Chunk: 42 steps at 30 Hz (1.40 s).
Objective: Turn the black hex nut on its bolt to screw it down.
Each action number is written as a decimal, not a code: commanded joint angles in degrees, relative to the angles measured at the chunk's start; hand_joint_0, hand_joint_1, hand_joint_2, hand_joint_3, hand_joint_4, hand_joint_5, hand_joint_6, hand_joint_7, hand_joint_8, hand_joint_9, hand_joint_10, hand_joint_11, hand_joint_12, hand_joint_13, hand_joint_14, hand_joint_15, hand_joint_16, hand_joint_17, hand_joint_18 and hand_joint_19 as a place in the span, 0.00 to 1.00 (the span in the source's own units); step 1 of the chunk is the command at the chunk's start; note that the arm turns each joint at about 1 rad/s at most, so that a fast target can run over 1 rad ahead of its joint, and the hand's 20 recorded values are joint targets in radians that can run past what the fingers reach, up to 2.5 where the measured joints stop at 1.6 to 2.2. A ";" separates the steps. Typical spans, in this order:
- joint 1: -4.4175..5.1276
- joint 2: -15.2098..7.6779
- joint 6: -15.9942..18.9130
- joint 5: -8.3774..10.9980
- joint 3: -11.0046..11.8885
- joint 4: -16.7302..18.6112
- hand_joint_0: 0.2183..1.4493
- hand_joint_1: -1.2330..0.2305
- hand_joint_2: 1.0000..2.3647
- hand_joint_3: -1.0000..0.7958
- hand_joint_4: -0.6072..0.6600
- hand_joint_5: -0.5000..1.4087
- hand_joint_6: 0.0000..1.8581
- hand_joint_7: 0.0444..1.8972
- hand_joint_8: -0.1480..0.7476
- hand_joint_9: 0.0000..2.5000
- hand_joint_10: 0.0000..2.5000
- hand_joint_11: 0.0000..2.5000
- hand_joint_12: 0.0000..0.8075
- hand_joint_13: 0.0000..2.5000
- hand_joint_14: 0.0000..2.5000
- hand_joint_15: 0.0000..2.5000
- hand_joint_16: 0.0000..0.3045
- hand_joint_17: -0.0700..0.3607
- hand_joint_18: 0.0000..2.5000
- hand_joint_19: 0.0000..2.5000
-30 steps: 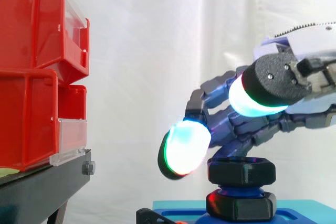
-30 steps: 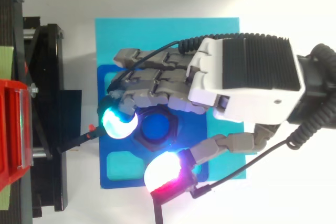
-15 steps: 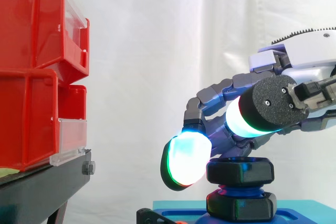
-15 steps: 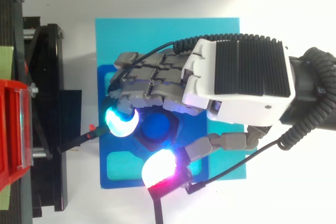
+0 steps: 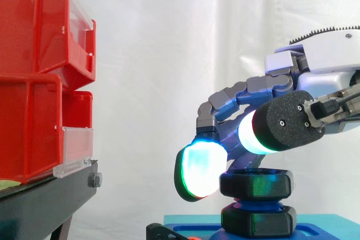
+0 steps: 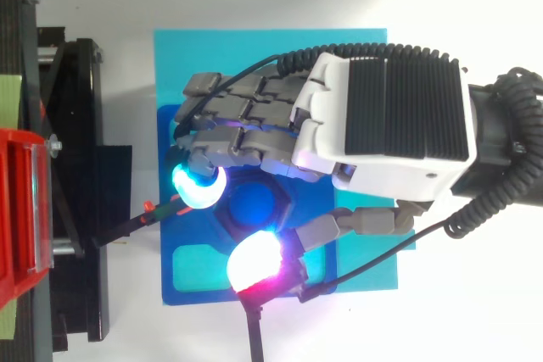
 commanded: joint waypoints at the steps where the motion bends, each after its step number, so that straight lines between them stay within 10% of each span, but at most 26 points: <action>1: -0.18 0.00 -0.09 -0.12 -0.06 -0.43 0.20 0.52 0.00 0.28 0.74 0.15 0.33 0.47 0.53 0.16 0.00 0.14 0.48 0.18 0.00 0.04 0.18 0.46 0.25 0.11; 28: -2.11 0.00 -0.09 -1.44 0.03 -4.03 0.18 0.69 0.00 0.28 0.79 0.14 0.46 0.33 0.58 0.18 0.00 0.16 0.51 0.20 0.00 0.04 0.20 0.48 0.26 0.09; 35: -2.99 0.09 -0.17 -2.94 0.03 -3.77 0.18 0.68 0.00 0.28 0.76 0.15 0.27 0.56 0.57 0.18 0.00 0.16 0.52 0.20 0.00 0.04 0.20 0.48 0.26 0.09; 42: -3.96 0.00 -2.64 -5.05 1.43 -3.68 0.17 0.68 0.00 0.28 0.72 0.14 0.27 0.48 0.56 0.17 0.00 0.13 0.52 0.20 0.00 0.04 0.20 0.48 0.26 0.10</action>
